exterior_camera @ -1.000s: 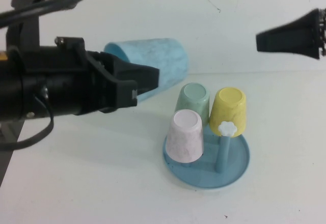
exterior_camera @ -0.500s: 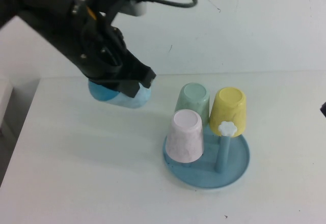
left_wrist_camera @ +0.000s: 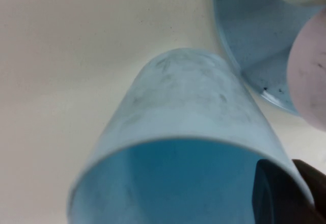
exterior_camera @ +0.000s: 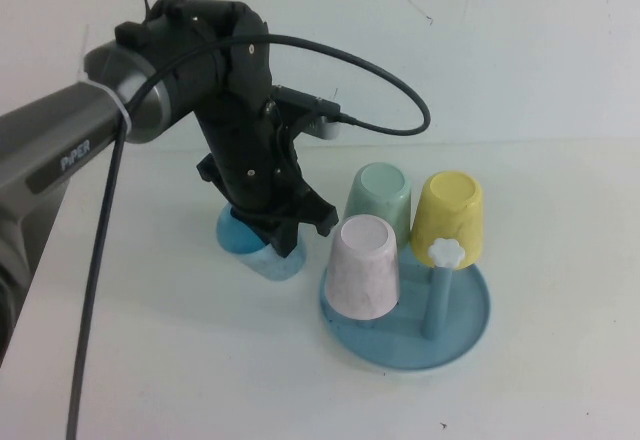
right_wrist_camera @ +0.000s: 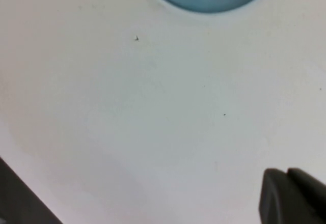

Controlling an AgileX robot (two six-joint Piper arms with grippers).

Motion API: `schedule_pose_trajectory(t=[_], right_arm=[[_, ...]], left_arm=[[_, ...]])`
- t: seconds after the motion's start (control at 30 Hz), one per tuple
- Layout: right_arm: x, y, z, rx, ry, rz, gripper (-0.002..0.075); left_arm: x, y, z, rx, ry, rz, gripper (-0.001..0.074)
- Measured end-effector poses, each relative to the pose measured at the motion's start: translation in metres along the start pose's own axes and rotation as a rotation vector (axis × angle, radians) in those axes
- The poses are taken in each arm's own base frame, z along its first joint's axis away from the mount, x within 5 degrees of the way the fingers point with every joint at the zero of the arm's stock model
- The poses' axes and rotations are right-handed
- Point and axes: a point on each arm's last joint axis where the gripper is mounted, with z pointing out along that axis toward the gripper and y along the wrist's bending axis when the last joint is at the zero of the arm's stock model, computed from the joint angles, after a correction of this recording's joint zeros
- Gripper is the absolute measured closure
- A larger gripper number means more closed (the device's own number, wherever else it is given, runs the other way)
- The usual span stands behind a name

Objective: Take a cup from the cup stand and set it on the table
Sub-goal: Place the cup on the table

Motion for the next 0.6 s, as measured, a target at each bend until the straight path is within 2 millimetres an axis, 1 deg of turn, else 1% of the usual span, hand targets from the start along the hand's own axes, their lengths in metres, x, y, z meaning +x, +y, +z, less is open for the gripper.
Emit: schedule_pose_trajectory(t=[0.17, 0.33, 0.4, 0.47, 0.6], right_arm=[[0.008, 0.006, -0.002, 0.041, -0.039, 0.002, 0.0726], [0.006, 0.004, -0.004, 0.082, -0.08, 0.029, 0.0727], [0.005, 0.003, -0.004, 0.098, -0.089, 0.029, 0.0727], [0.005, 0.001, -0.004, 0.11, -0.096, 0.03, 0.0727], [0.003, 0.0, -0.004, 0.129, -0.114, 0.031, 0.0727]], left_arm=[[-0.003, 0.003, 0.016, 0.003, 0.035, 0.018, 0.073], [-0.005, 0.007, 0.036, 0.004, 0.079, 0.016, 0.073], [-0.005, 0.008, 0.039, -0.002, 0.086, 0.017, 0.0724], [-0.005, 0.009, 0.04, -0.009, 0.087, 0.019, 0.0693], [-0.005, 0.009, 0.04, -0.018, 0.087, 0.023, 0.0579]])
